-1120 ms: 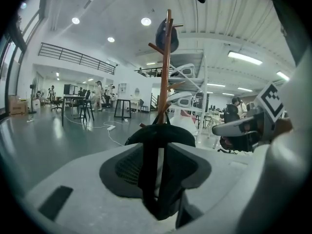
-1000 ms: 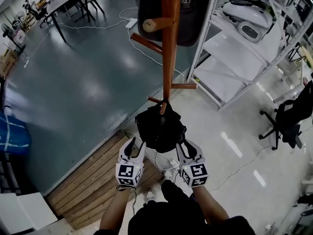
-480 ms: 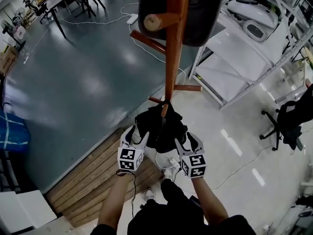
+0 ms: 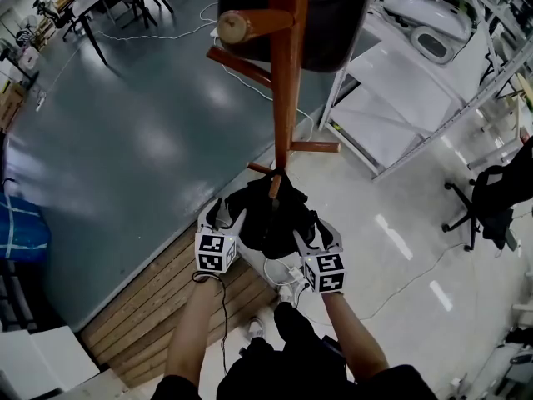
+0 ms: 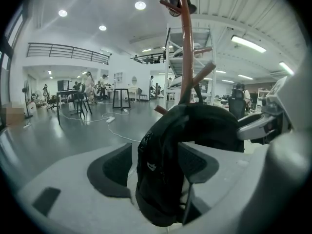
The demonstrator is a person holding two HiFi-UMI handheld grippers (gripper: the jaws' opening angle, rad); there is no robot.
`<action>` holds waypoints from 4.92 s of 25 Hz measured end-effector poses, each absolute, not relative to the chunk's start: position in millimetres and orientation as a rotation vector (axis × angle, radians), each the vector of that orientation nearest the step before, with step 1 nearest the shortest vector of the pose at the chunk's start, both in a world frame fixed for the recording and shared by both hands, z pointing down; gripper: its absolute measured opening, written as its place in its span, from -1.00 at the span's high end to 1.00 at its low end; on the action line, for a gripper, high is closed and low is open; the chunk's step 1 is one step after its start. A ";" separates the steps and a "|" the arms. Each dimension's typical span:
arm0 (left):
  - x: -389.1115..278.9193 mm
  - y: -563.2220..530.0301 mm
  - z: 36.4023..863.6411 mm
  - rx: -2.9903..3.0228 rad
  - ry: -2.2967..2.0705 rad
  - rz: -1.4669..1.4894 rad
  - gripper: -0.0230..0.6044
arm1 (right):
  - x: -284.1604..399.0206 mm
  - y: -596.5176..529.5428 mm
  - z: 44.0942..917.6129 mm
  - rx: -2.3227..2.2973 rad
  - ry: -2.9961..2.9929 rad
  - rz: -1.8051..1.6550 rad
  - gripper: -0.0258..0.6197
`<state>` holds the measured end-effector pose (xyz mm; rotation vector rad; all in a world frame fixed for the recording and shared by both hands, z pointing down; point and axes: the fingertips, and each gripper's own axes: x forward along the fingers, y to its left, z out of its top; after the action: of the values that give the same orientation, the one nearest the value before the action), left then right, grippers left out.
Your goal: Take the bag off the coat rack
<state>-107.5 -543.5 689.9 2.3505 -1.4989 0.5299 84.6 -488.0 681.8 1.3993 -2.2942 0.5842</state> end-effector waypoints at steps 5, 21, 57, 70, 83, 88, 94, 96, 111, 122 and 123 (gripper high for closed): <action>-100.7 -551.5 699.0 2.376 -1.468 0.548 0.01 | 82.6 -493.4 689.6 1.403 -2.292 0.586 0.23; -101.3 -556.6 701.9 2.382 -1.457 0.598 0.55 | 89.3 -500.9 690.4 1.460 -2.274 0.608 0.57; -115.5 -385.1 597.3 2.413 -1.414 0.366 0.63 | 64.0 -342.0 578.2 1.419 -2.414 0.455 0.63; -152.6 -219.6 573.3 2.396 -1.384 0.351 0.63 | 26.7 -183.7 554.2 1.402 -2.434 0.474 0.64; -174.5 -89.5 557.1 2.366 -1.433 0.332 0.63 | 7.5 -71.5 543.5 1.316 -2.515 0.504 0.64; -170.5 -66.4 551.1 2.350 -1.479 0.314 0.63 | 12.8 -52.6 538.0 1.281 -2.543 0.507 0.64; -153.4 -42.6 547.4 2.312 -1.508 0.316 0.63 | 30.4 -38.7 535.7 1.236 -2.553 0.516 0.64; -144.4 -39.6 550.9 2.308 -1.496 0.329 0.64 | 38.3 -37.8 539.1 1.228 -2.556 0.526 0.64; -102.4 -33.6 566.5 2.306 -1.441 0.336 0.64 | 76.9 -28.8 552.9 1.233 -2.527 0.557 0.64; -100.8 -38.6 565.6 2.304 -1.442 0.330 0.64 | 78.0 -33.7 552.9 1.236 -2.525 0.537 0.64; -101.3 -38.6 565.2 2.303 -1.443 0.329 0.64 | 77.6 -34.0 552.5 1.237 -2.526 0.535 0.64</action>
<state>-101.3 -38.6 565.2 2.3033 -1.4430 0.3291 77.6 -34.0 552.5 1.2366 -2.5255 0.5351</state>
